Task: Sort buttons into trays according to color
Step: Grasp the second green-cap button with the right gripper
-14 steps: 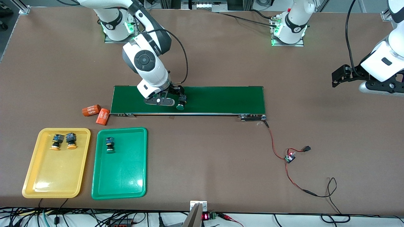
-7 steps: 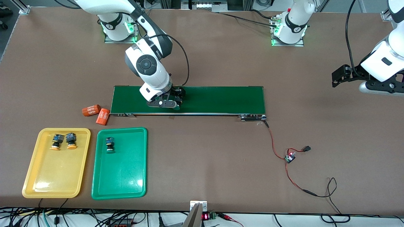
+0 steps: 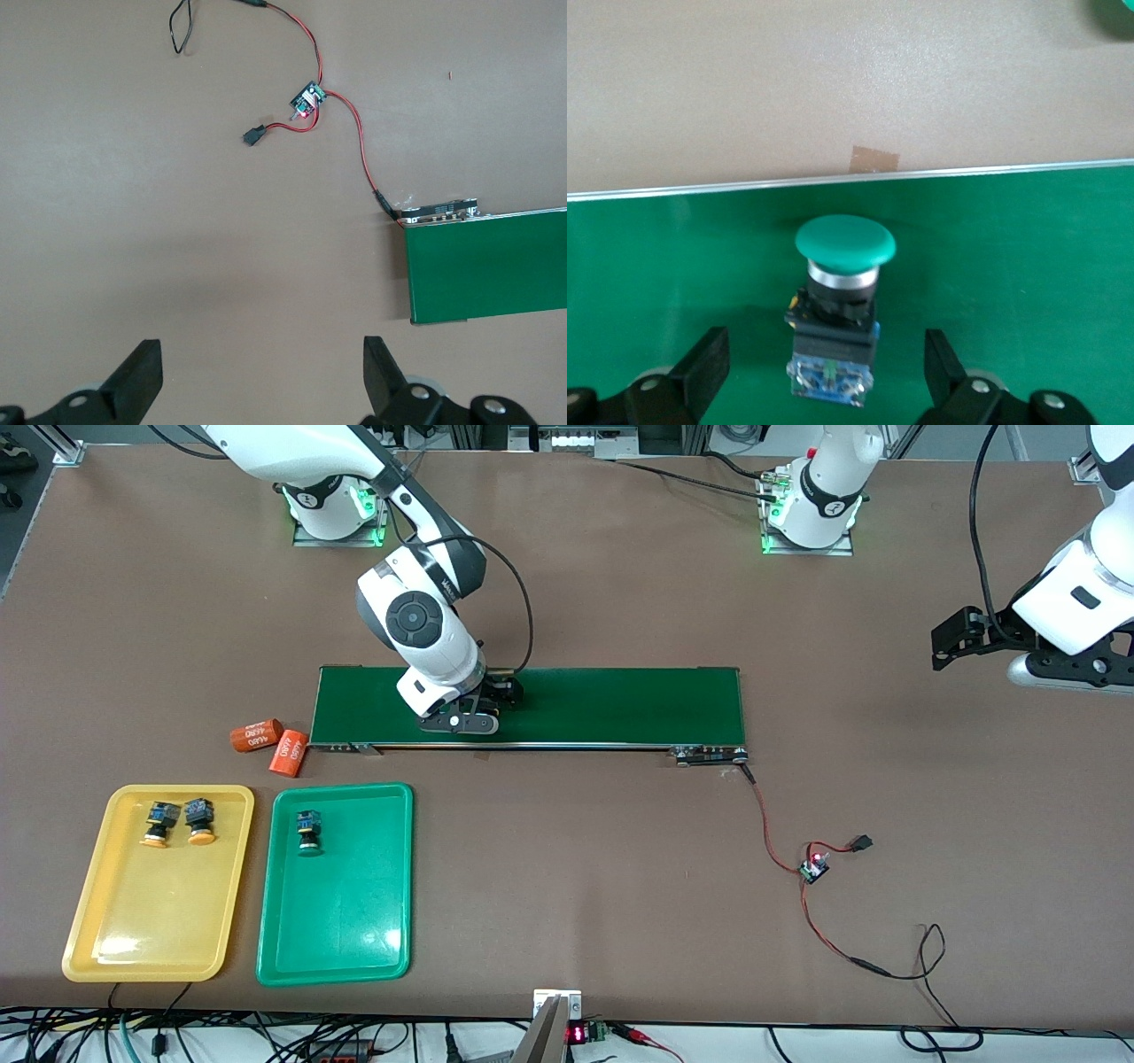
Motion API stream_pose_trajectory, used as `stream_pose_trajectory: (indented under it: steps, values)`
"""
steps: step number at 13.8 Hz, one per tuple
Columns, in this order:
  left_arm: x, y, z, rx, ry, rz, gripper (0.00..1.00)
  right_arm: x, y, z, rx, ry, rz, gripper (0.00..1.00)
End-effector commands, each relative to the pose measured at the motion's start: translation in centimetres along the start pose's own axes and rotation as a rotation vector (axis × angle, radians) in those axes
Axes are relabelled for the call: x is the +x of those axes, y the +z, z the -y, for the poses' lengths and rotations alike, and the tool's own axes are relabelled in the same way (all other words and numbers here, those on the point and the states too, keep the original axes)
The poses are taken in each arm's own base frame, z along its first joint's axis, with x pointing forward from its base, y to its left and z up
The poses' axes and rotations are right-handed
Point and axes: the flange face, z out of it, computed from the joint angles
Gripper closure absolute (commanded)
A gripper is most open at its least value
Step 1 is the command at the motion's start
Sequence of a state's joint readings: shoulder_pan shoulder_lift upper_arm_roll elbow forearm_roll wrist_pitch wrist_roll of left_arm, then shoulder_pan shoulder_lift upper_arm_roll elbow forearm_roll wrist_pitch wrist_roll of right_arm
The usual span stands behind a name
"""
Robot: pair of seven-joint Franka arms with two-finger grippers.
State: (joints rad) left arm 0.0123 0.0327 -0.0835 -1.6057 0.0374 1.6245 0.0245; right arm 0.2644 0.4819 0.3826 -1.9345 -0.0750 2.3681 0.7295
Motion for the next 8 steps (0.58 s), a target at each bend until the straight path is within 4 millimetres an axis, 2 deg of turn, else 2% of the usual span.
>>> stream_pose_trajectory:
  steps: [1,4,6,8]
  values:
    - [0.2,-0.6,-0.2,-0.008,0.006,0.006,0.00,0.4,0.5,-0.5,-0.004,-0.026,-0.019,0.36]
    - [0.2,-0.5,-0.2,-0.008,0.008,0.007,0.00,0.9,0.7,-1.3,-0.010,-0.013,-0.018,0.66]
    - [0.2,-0.6,-0.2,-0.008,0.006,0.006,0.00,1.7,-0.2,-1.8,-0.008,-0.009,-0.031,0.85]
    - [0.2,-0.6,-0.2,-0.008,0.008,0.006,0.00,2.8,-2.8,-2.0,-0.012,-0.012,-0.049,0.86]
